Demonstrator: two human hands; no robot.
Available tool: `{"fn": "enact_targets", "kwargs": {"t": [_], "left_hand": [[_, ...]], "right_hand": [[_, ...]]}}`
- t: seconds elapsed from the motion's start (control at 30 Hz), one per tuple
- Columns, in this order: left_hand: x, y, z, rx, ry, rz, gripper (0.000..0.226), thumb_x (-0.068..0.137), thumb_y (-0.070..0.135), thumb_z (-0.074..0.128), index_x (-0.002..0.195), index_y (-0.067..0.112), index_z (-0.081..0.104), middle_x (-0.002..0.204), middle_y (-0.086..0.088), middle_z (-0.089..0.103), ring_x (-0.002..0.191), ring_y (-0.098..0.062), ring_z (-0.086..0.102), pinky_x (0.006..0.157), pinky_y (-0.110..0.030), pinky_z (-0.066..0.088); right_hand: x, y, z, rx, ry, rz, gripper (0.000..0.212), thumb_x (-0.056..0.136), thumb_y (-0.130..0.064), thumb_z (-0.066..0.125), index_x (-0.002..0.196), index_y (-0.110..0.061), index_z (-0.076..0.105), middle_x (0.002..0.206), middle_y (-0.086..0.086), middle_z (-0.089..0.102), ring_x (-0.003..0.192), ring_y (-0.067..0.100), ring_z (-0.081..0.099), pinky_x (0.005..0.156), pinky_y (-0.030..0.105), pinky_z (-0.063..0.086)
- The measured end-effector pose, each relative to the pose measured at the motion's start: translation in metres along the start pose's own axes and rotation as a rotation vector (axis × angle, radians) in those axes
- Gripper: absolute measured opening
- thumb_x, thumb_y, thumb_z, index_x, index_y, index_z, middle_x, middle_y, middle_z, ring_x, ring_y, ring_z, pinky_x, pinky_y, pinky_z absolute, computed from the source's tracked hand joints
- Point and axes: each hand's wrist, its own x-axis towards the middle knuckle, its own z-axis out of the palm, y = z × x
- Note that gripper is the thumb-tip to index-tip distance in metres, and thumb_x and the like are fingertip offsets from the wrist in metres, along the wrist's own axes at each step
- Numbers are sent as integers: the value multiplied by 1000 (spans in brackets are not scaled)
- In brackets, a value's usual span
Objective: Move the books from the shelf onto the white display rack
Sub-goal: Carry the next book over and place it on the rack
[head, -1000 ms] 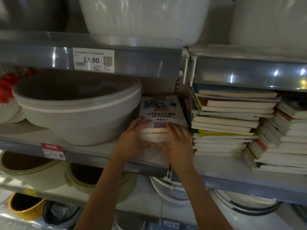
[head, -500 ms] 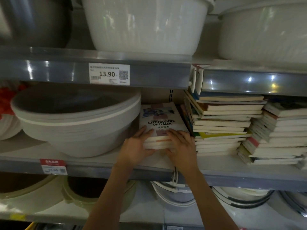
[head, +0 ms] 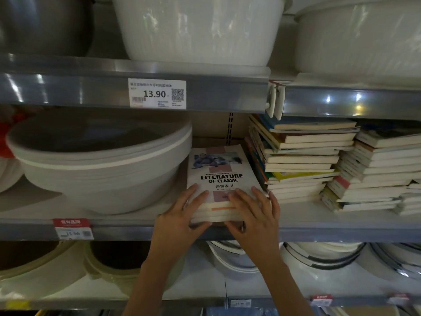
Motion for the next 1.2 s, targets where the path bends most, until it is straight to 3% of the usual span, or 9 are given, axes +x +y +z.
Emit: {"fn": "enact_targets", "kwargs": {"t": [0.17, 0.27, 0.37, 0.47, 0.63, 0.87, 0.97, 1.07, 1.2], "left_hand": [[-1, 8, -2, -41, -86, -102, 78, 77, 46, 80, 145, 37, 42, 159, 11, 33, 117, -13, 63, 82, -35, 58], [-5, 20, -4, -141, -174, -240, 79, 86, 44, 72, 152, 40, 29, 164, 18, 6, 136, -9, 43, 109, -32, 40], [-4, 36, -10, -345, -102, -334, 68, 89, 56, 57, 150, 34, 35, 164, 11, 15, 133, -2, 35, 109, -24, 35], [7, 46, -13, -442, -46, -458, 72, 89, 64, 36, 150, 26, 36, 159, 2, 27, 134, -14, 45, 103, -20, 35], [20, 53, -6, -318, -61, -504, 52, 101, 46, 45, 147, 21, 40, 161, -2, 26, 133, -25, 48, 107, -37, 41], [21, 57, -9, -315, -25, -561, 48, 96, 45, 49, 136, 18, 53, 153, -2, 42, 122, -24, 58, 100, -35, 49], [12, 64, -19, -307, 11, -571, 41, 97, 36, 56, 133, 17, 56, 148, 1, 49, 117, -18, 60, 94, -18, 41], [-3, 71, -24, -386, 18, -616, 53, 96, 35, 59, 144, 16, 49, 152, -2, 45, 122, -18, 58, 103, -25, 43], [-15, 73, -22, -542, 61, -705, 59, 94, 28, 65, 147, 18, 42, 143, 1, 50, 118, -10, 54, 95, -20, 44]], "right_hand": [[2, -16, -16, 434, 7, 369, 59, 88, -55, 54, 139, -25, 49, 154, 3, 34, 147, 26, 24, 113, 48, 32], [15, -22, -28, 628, 48, 756, 58, 91, -51, 58, 142, -27, 44, 145, 1, 41, 132, 19, 43, 103, 37, 46], [29, -20, -33, 727, -92, 938, 51, 96, -36, 59, 143, -23, 43, 125, 1, 56, 107, 15, 57, 79, 15, 46], [32, -20, -32, 684, -127, 967, 53, 95, -36, 61, 144, -24, 43, 105, -7, 59, 89, 7, 58, 67, 8, 42], [34, -27, -36, 683, -140, 1005, 55, 96, -29, 62, 146, -22, 41, 91, -24, 47, 79, -4, 51, 58, 3, 40], [29, -37, -47, 704, -83, 1013, 60, 93, -29, 67, 147, -21, 42, 118, 7, 64, 95, 14, 60, 63, -1, 43], [24, -46, -57, 739, -45, 1021, 58, 91, -25, 69, 144, -20, 45, 116, 3, 65, 95, 12, 61, 64, 0, 44], [14, -54, -66, 774, -12, 1016, 52, 91, -21, 70, 139, -22, 49, 104, -6, 65, 88, -2, 61, 67, 1, 46], [2, -52, -66, 823, 16, 1018, 34, 94, -22, 65, 125, -26, 52, 107, -13, 65, 91, -2, 65, 69, 12, 52]]}}
